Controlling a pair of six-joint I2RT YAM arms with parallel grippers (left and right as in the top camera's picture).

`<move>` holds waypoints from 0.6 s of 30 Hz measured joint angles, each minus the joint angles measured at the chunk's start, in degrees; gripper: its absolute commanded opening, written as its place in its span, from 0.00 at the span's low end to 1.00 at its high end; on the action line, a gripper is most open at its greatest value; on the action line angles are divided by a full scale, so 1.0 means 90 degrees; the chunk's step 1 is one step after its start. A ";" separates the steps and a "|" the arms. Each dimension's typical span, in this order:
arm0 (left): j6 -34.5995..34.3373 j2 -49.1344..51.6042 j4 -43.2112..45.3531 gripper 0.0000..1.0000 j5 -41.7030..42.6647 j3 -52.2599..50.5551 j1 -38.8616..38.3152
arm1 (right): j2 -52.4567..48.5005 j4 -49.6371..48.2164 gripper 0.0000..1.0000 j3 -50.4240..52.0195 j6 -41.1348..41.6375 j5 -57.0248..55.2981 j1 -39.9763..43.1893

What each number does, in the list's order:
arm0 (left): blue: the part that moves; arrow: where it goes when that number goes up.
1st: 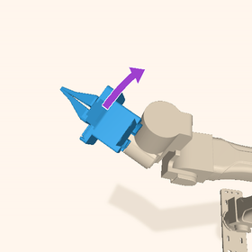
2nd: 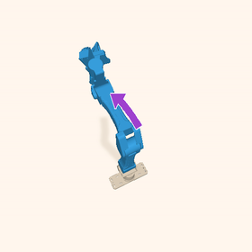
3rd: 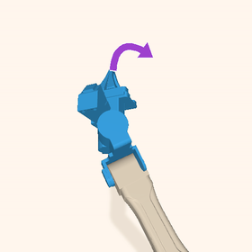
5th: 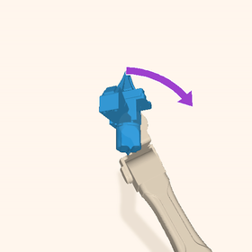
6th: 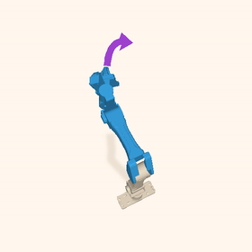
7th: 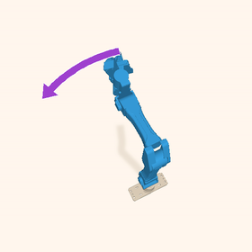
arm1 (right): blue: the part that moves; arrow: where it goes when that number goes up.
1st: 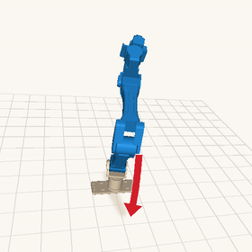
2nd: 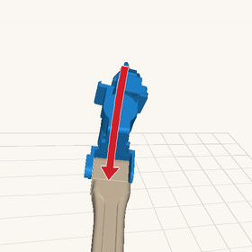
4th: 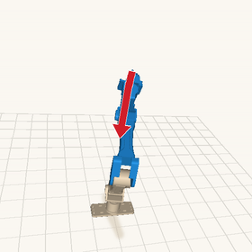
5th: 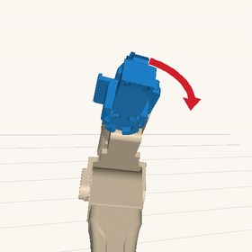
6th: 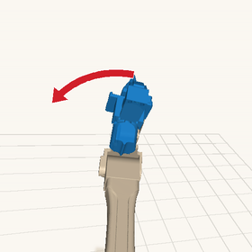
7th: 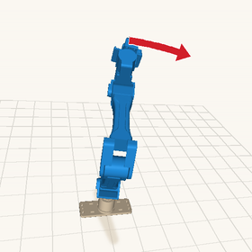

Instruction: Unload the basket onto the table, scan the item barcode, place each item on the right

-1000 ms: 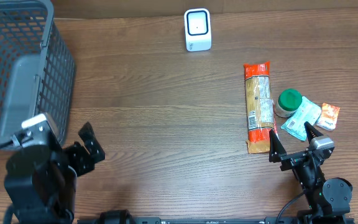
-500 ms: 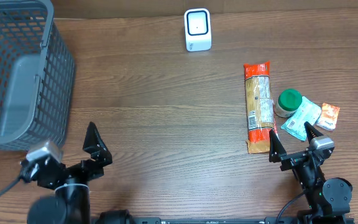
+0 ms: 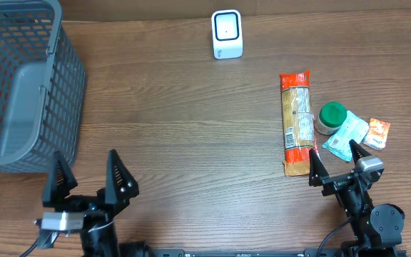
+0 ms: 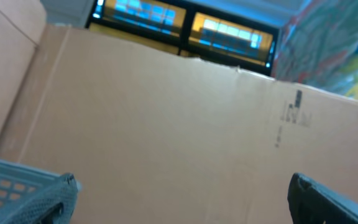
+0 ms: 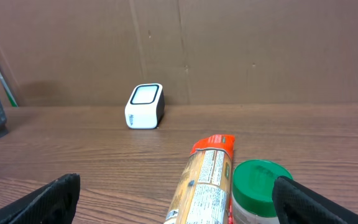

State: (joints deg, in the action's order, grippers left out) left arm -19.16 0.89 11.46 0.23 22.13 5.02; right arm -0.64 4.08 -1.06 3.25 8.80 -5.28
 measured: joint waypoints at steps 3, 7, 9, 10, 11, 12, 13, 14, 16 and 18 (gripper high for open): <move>-0.0024 0.0000 0.0158 1.00 0.0117 -0.0376 0.0000 | 0.0000 0.0000 1.00 0.0000 -0.0002 -0.0002 0.0000; -0.0051 0.0000 0.0189 1.00 0.0172 -0.0763 0.0000 | 0.0000 0.0002 1.00 0.0000 -0.0002 -0.0002 0.0000; -0.0068 0.0000 0.0206 1.00 0.0175 -0.0930 0.0000 | 0.0000 0.0002 1.00 0.0000 -0.0002 -0.0002 0.0000; -0.0068 0.0000 0.0214 1.00 0.0175 -0.1013 0.0000 | 0.0000 0.0000 1.00 0.0000 -0.0005 0.0000 0.0000; -0.0070 0.0000 0.0216 1.00 0.0175 -0.1098 0.0000 | 0.0000 0.0002 1.00 0.0000 -0.0002 0.0000 0.0000; -0.0070 0.0000 0.0228 1.00 0.0175 -0.1188 0.0000 | 0.0000 0.0005 1.00 0.0000 0.0000 0.0000 0.0000; -0.0070 0.0000 0.0231 1.00 0.0175 -0.1275 0.0000 | 0.0000 0.0002 1.00 0.0000 -0.0002 0.0000 0.0000; -0.0070 0.0000 0.0238 1.00 0.0175 -0.1365 0.0000 | 0.0000 -0.0002 1.00 0.0000 -0.0002 0.0000 0.0000; -0.0070 0.0000 0.0255 1.00 0.0175 -0.1557 0.0000 | 0.0000 -0.0002 1.00 0.0000 -0.0002 -0.0002 0.0000; -0.0070 0.0000 0.0253 1.00 0.0175 -0.1758 0.0000 | 0.0000 0.0000 1.00 0.0000 0.0000 0.0000 0.0000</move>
State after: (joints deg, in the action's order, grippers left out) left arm -19.79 0.89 13.74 1.80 6.31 5.02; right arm -0.64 4.08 -1.06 3.25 8.80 -5.28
